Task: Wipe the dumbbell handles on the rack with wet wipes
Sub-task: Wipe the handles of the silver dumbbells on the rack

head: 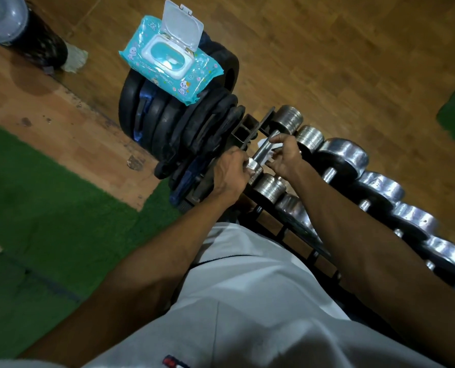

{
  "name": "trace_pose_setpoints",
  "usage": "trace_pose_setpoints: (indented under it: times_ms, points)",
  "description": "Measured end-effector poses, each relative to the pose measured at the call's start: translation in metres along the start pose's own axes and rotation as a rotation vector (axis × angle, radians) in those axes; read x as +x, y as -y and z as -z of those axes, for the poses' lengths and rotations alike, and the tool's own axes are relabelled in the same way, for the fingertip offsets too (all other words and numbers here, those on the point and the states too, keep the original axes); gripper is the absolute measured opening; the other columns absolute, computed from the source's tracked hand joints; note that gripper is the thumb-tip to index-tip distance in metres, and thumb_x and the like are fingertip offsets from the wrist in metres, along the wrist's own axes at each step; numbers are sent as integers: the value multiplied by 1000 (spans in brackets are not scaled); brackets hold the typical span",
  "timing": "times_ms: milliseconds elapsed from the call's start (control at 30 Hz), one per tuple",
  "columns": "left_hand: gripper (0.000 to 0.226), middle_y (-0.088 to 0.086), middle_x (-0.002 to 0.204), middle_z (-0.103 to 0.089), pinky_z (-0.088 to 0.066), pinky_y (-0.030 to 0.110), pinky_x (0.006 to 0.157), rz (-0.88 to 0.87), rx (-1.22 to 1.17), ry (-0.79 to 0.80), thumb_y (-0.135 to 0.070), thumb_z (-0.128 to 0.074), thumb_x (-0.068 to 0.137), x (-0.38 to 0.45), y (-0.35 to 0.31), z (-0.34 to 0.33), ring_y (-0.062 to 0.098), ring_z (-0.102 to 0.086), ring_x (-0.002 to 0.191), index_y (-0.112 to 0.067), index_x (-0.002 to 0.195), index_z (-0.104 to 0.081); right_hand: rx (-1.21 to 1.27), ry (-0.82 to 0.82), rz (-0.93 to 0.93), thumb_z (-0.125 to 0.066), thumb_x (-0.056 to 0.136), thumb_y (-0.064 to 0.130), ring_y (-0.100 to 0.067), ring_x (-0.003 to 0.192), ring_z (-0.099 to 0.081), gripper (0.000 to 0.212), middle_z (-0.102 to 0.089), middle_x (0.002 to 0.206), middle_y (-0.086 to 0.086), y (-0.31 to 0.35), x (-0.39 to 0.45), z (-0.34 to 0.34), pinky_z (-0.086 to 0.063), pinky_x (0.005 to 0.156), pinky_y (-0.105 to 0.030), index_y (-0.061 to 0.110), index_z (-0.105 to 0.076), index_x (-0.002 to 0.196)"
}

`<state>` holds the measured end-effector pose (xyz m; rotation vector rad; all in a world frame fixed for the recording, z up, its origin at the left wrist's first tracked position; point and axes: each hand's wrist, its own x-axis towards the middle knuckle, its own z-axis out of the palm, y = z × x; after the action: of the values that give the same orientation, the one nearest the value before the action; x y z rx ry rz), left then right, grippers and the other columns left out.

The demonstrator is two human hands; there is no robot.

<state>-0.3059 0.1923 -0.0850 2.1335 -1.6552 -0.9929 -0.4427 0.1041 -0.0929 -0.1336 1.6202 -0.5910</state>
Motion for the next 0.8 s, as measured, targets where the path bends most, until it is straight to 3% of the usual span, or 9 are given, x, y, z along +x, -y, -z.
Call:
trace_pose_setpoints:
  times_ms: [100, 133, 200, 267, 433, 533, 600, 733, 800]
  points:
    - [30, 6, 115, -65, -55, 35, 77, -2, 13, -10, -17, -85, 82, 0, -1, 0, 24, -66, 97, -10, 109, -72, -213, -5, -26, -67, 67, 18, -28, 78, -61, 48, -64, 93, -14, -7, 11, 4, -55, 66, -33, 2, -65, 112]
    - [28, 6, 113, -66, -56, 37, 77, 0, 20, -12, -16, -85, 82, 0, -2, 0, 24, -66, 95, -10, 107, -72, -260, -2, -26, -68, 65, 19, -25, 70, -56, 46, -60, 84, -13, -11, 12, 4, -50, 60, -31, 3, -66, 108]
    - [23, 7, 110, -65, -56, 39, 76, -1, 34, -9, -15, -83, 82, -1, -3, 0, 25, -66, 93, -10, 102, -73, -372, -13, -3, -64, 76, 14, -17, 54, -41, 19, -45, 63, -4, -11, 1, 0, -40, 54, -31, 7, -62, 93]
    - [20, 7, 109, -64, -57, 39, 74, -1, 44, -7, -12, -81, 82, -1, -4, 0, 26, -66, 93, -10, 100, -72, -449, -21, 21, -60, 83, 6, -16, 50, -38, 5, -42, 59, -3, -12, -2, -3, -38, 51, -30, 6, -61, 88]
    - [19, 9, 107, -64, -52, 35, 72, -17, 51, -6, -7, -79, 83, -2, -6, 1, 27, -64, 95, -8, 99, -71, -619, -127, 46, -71, 82, -6, -17, 37, -47, 14, -51, 58, -10, -11, 0, 4, -41, 44, -25, 4, -61, 81]
    - [17, 9, 106, -63, -54, 37, 72, -16, 69, -2, -5, -77, 83, -5, -9, 3, 27, -64, 95, -9, 98, -70, -565, -125, 87, -72, 84, -11, -16, 39, -54, 23, -56, 64, -12, -9, -2, 13, -48, 43, -27, 5, -59, 74]
    - [20, 9, 109, -62, -55, 37, 76, -4, 66, -6, -5, -77, 83, -5, -10, 3, 28, -63, 99, -9, 102, -70, -498, -120, 109, -74, 84, -10, -19, 51, -59, 16, -61, 75, -14, -7, -4, 17, -52, 50, -32, 4, -66, 84]
    - [22, 12, 113, -61, -54, 38, 80, 22, 97, -4, -14, -77, 85, -9, -17, -1, 29, -61, 103, -8, 104, -68, -229, -31, 81, -65, 92, -8, -10, 42, -60, 23, -65, 63, -3, -8, -19, 33, -50, 44, -22, 9, -67, 107]
    - [27, 13, 115, -60, -56, 39, 80, 33, 121, -13, -13, -77, 84, -13, -21, -6, 30, -61, 103, -7, 109, -68, -187, -23, 91, -67, 92, -4, -17, 65, -73, 27, -75, 87, -8, -10, -22, 44, -57, 52, -28, 10, -69, 115]
